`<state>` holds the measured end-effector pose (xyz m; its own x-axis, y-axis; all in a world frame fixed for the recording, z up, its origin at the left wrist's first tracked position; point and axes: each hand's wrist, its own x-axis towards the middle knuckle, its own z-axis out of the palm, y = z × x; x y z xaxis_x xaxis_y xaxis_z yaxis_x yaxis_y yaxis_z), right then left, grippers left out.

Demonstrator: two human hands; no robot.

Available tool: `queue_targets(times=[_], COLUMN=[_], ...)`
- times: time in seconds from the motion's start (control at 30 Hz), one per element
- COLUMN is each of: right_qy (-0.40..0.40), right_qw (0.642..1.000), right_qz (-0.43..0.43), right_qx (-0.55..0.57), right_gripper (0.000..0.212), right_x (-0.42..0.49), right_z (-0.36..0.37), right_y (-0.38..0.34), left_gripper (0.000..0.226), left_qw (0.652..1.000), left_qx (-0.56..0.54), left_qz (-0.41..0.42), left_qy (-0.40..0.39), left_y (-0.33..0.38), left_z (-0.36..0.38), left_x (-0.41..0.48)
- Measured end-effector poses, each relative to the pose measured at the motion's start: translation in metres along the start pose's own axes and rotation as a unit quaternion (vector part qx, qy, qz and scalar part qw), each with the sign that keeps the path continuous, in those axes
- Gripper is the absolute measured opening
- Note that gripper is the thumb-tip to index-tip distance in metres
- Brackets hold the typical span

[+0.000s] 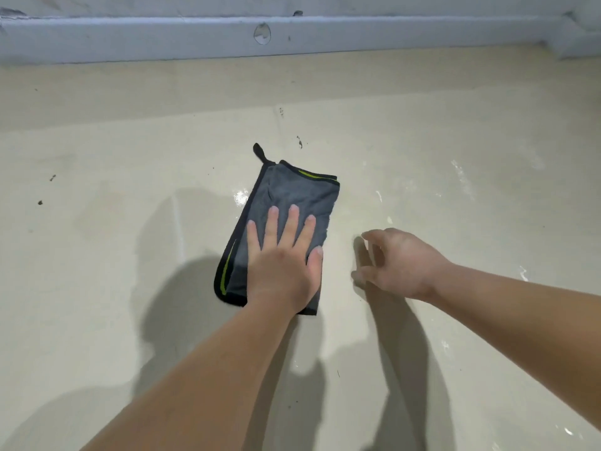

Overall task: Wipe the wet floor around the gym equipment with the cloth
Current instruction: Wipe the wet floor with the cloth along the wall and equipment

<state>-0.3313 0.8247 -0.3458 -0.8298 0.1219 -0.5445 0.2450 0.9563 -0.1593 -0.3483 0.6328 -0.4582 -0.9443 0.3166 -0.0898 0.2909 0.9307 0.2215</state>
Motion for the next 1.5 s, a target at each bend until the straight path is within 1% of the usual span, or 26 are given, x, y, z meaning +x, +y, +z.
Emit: queue_targets(times=[0.07,0.13,0.23,0.3,0.33,0.37,0.43,0.47,0.5,0.57,0.63,0.7,0.77,0.83,0.87,0.9,0.97,1.07,1.13,1.17,1.23,1.3,1.37,1.43,1.5], right_qy=[0.012,0.032,0.050,0.057,0.056,0.050,0.048,0.060,0.071,0.083,0.072,0.054,0.039,0.030,0.024,0.014,-0.006,-0.025,-0.017,-0.008,0.030,0.063,0.070,0.042,0.003], right_qw=[1.000,0.998,0.989,0.986,0.985,0.986,0.984,0.980,0.975,0.970,0.976,0.983,0.986,0.991,0.993,0.995,0.999,0.995,0.987,0.984,0.981,0.986,0.995,0.997,0.984], right_qz=[-0.001,-0.011,-0.047,-0.079,-0.098,-0.114,-0.142,-0.167,-0.194,-0.226,-0.204,-0.171,-0.152,-0.125,-0.106,-0.082,-0.021,0.089,0.149,0.168,0.178,0.142,0.054,-0.063,-0.167], right_qx=[0.009,0.056,0.130,0.138,0.130,0.116,0.092,0.087,0.080,0.046,-0.012,-0.047,-0.053,-0.049,-0.052,-0.052,-0.026,0.037,0.058,0.062,0.069,0.068,0.041,-0.018,-0.058], right_gripper=[0.052,0.050,0.039,0.032,0.035,0.044,0.062,0.067,0.071,0.086,0.100,0.098,0.095,0.097,0.098,0.100,0.102,0.111,0.124,0.128,0.129,0.123,0.119,0.116,0.114], right_x=[-0.012,-0.025,-0.044,-0.055,-0.057,-0.059,-0.058,-0.058,-0.057,-0.052,-0.048,-0.048,-0.050,-0.049,-0.047,-0.045,-0.039,-0.027,-0.023,-0.021,-0.020,-0.023,-0.033,-0.045,-0.051], right_z=[0.005,0.011,0.028,0.042,0.047,0.052,0.061,0.066,0.072,0.088,0.104,0.114,0.113,0.107,0.102,0.097,0.082,0.063,0.062,0.066,0.078,0.091,0.100,0.105,0.099], right_y=[0.010,0.017,0.023,0.029,0.032,0.035,0.035,0.032,0.028,0.021,0.020,0.029,0.043,0.065,0.078,0.091,0.120,0.150,0.151,0.145,0.123,0.100,0.080,0.071,0.078], left_gripper=[0.065,0.066,0.067,0.068,0.068,0.067,0.066,0.064,0.062,0.050,0.032,0.022,0.023,0.027,0.032,0.037,0.039,0.028,0.021,0.022,0.029,0.045,0.057,0.056,0.050], left_qw=[1.000,0.999,0.997,0.994,0.992,0.991,0.987,0.986,0.987,0.991,0.990,0.989,0.986,0.984,0.981,0.978,0.973,0.974,0.978,0.981,0.986,0.988,0.988,0.988,0.985], left_qx=[-0.003,-0.025,-0.067,-0.087,-0.090,-0.094,-0.138,-0.153,-0.148,-0.122,-0.104,-0.068,-0.052,-0.052,-0.059,-0.065,-0.071,-0.080,-0.089,-0.097,-0.104,-0.113,-0.122,-0.121,-0.112], left_qz=[-0.019,-0.028,0.006,0.037,0.049,0.054,0.074,0.070,0.061,0.048,0.095,0.133,0.156,0.173,0.184,0.199,0.219,0.211,0.186,0.169,0.125,0.096,0.082,0.090,0.124], left_qy=[-0.019,-0.018,-0.041,-0.062,-0.075,-0.079,-0.029,0.010,0.025,0.003,0.009,0.016,0.004,0.015,0.013,0.011,0.004,-0.003,-0.008,-0.008,-0.023,-0.045,-0.042,-0.017,-0.032], left_y=[0.026,0.056,0.094,0.106,0.104,0.098,0.075,0.063,0.053,0.044,0.042,0.045,0.052,0.072,0.082,0.091,0.107,0.115,0.115,0.113,0.108,0.101,0.096,0.094,0.098], left_z=[0.002,0.009,0.014,0.007,0.001,-0.005,-0.014,-0.018,-0.020,-0.024,-0.024,-0.023,-0.022,-0.021,-0.021,-0.022,-0.022,-0.020,-0.020,-0.022,-0.030,-0.037,-0.040,-0.040,-0.039], left_x=[-0.019,-0.042,-0.074,-0.081,-0.078,-0.075,-0.067,-0.064,-0.062,-0.059,-0.050,-0.039,-0.031,-0.025,-0.024,-0.022,-0.016,-0.006,-0.004,-0.005,-0.008,-0.013,-0.019,-0.023,-0.026])
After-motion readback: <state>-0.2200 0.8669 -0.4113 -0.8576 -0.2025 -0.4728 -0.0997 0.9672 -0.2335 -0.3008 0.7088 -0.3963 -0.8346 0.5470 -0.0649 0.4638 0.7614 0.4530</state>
